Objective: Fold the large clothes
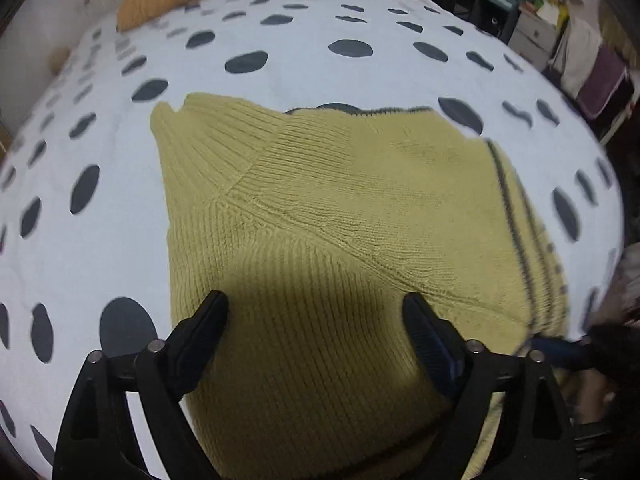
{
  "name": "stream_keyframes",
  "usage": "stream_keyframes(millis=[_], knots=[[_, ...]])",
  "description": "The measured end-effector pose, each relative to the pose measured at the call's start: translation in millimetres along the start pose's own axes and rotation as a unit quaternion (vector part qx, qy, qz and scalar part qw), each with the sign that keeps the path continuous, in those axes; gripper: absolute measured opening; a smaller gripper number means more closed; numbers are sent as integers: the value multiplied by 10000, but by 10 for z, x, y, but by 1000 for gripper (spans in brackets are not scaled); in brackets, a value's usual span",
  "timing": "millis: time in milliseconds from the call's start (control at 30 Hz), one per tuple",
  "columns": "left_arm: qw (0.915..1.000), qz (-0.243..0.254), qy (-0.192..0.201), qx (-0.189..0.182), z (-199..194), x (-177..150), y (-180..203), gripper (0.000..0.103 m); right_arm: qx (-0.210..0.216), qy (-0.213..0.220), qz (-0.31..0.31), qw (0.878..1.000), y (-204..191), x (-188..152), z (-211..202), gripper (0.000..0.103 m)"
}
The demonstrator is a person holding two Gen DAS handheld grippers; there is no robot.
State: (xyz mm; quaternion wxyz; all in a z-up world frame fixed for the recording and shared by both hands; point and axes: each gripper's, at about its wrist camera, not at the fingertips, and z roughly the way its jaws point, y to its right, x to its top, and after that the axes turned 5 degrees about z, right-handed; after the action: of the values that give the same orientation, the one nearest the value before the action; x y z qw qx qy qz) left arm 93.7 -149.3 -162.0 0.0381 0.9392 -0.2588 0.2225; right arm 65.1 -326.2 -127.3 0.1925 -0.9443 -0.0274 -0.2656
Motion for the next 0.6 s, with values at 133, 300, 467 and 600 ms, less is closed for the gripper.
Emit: stream_keyframes(millis=[133, 300, 467, 600], knots=[[9986, -463, 52, -251, -289, -33, -157, 80, -31, 25, -6, 10000, -40, 55, -70, 35], [9977, -446, 365, -367, -811, -543, -103, 81, -148, 315, -85, 9994, -128, -151, -416, 38], [9903, -1064, -119, -890, -315, -931, -233, 97, -151, 43, 63, 9999, 11, -247, -103, 37], [9875, -1238, -14, -972, -342, -1031, -271, 98, -261, 45, 2, 9996, -37, -240, -116, 37]])
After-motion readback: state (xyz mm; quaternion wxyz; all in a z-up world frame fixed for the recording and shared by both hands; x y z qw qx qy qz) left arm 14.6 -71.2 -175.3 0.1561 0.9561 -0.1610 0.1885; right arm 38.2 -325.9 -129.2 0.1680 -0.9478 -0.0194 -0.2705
